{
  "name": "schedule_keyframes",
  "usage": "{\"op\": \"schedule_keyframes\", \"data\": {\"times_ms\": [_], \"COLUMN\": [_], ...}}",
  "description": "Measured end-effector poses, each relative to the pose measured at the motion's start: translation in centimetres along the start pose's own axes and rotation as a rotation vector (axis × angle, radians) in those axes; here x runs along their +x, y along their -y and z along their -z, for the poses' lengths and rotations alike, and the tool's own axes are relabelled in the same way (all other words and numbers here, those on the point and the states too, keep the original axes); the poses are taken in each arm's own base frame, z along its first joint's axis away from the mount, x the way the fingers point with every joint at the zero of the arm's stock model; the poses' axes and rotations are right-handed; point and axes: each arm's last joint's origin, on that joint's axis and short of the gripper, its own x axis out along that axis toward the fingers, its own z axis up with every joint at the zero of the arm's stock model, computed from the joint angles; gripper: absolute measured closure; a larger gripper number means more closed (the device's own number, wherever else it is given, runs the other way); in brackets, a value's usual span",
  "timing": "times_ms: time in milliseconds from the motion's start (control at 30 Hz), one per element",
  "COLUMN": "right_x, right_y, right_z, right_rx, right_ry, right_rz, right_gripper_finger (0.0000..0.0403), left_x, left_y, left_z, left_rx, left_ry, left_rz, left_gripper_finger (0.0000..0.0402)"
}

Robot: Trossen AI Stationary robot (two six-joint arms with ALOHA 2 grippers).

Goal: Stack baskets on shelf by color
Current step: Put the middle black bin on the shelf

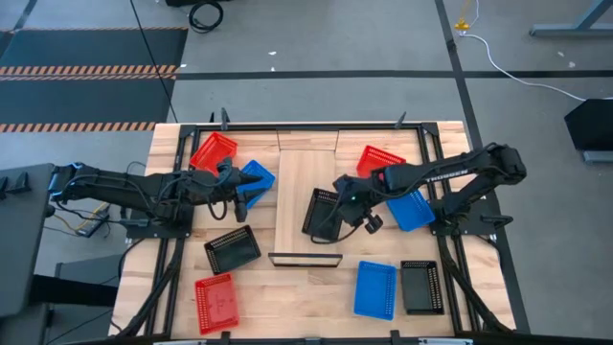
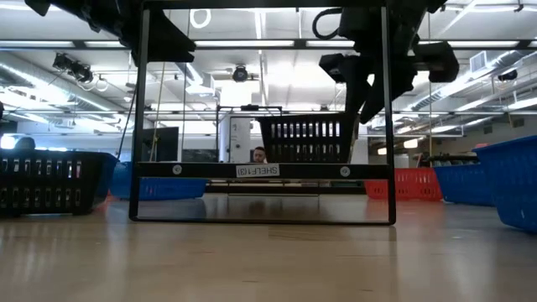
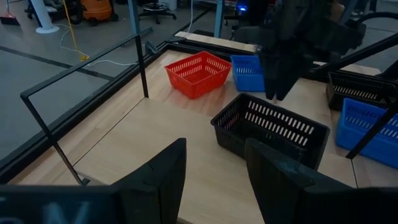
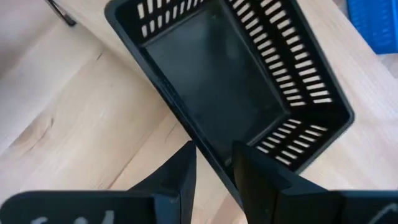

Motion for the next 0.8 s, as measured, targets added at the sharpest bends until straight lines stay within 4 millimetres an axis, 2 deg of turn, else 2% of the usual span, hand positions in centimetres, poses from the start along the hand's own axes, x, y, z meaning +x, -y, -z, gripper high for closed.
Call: {"op": "schedule_keyframes", "data": {"times_ms": [367, 800], "right_x": [0.78, 0.95], "right_y": [-0.66, -0.24], "right_z": [0.92, 0.33], "right_rx": [-0.004, -0.021], "right_ry": [-0.051, 0.02], "right_rz": [-0.02, 0.035], "right_gripper_finger": [0.0292, 0.0292], "left_x": [0.0, 0.0], "left_y": [-0.01, -0.01], "left_z": [0.05, 0.05], "left_rx": [-0.015, -0.015], "left_ry": [-0.005, -0.005], "left_rz": [-0.001, -0.001], "left_gripper_finger": [0.023, 0.023]}}
